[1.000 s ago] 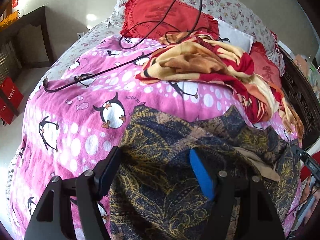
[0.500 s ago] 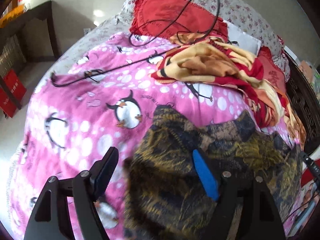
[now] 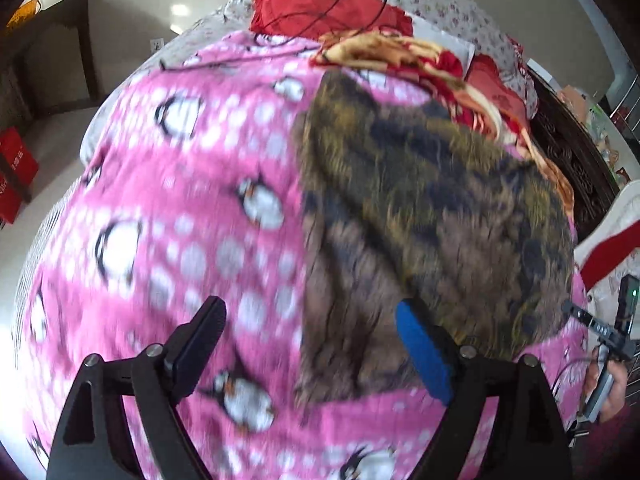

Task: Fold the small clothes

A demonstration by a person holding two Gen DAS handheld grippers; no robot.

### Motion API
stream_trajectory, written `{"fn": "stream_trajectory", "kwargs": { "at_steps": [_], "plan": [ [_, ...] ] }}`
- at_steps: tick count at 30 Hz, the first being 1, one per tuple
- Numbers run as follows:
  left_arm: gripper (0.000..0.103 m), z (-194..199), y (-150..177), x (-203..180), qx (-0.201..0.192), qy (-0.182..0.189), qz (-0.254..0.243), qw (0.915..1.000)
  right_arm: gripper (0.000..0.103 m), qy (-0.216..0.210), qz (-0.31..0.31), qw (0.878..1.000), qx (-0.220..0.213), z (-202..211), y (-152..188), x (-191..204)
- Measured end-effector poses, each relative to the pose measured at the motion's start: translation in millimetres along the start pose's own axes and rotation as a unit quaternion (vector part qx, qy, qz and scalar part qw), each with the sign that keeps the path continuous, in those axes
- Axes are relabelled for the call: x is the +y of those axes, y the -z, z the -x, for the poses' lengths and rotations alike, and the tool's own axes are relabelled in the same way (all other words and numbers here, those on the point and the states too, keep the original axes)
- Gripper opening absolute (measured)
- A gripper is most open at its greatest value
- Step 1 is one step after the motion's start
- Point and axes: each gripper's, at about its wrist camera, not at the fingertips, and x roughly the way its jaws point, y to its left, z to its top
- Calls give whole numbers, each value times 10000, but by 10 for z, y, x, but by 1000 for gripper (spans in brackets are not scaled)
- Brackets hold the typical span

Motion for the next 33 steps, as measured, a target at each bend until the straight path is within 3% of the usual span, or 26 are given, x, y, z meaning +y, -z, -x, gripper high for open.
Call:
{"fn": "stream_trajectory", "kwargs": {
  "at_steps": [2, 3, 7, 13, 14, 16, 22, 26, 33],
  "plan": [
    [90, 7, 124, 12, 38, -84, 21, 10000, 2, -240, -74, 9997, 41, -23, 38, -24],
    [90, 22, 175, 22, 61, -57, 49, 10000, 0, -226, -120, 9997, -10, 21, 54, -36],
    [90, 92, 310, 43, -47, 78, 83, 9999, 0, -57, -205, 9988, -441, 369, 108, -144],
    [90, -66, 357, 2, 65, -187, -16, 9998, 1, 237, -496, 9984, 106, 166, 185, -271],
    [90, -58, 365, -2, 29, -203, 0, 9998, 3, 379, -585, 9976, 18, 225, 173, -259],
    [90, -34, 375, -15, -41, -192, 6, 9998, 21, 561, -608, 9964, -190, 350, 133, -191],
    [90, -53, 325, -85, -145, -383, -84, 9991, 21, 421, 215, 9975, -529, 470, -144, 478],
    [90, -108, 285, -103, -154, -418, -51, 9990, 21, 7, 798, 9955, -511, 195, -383, 1044],
    [90, -224, 216, -136, -116, -512, -122, 9985, 21, -126, 1658, 9841, -618, -408, -793, 1876]
  ]
}}
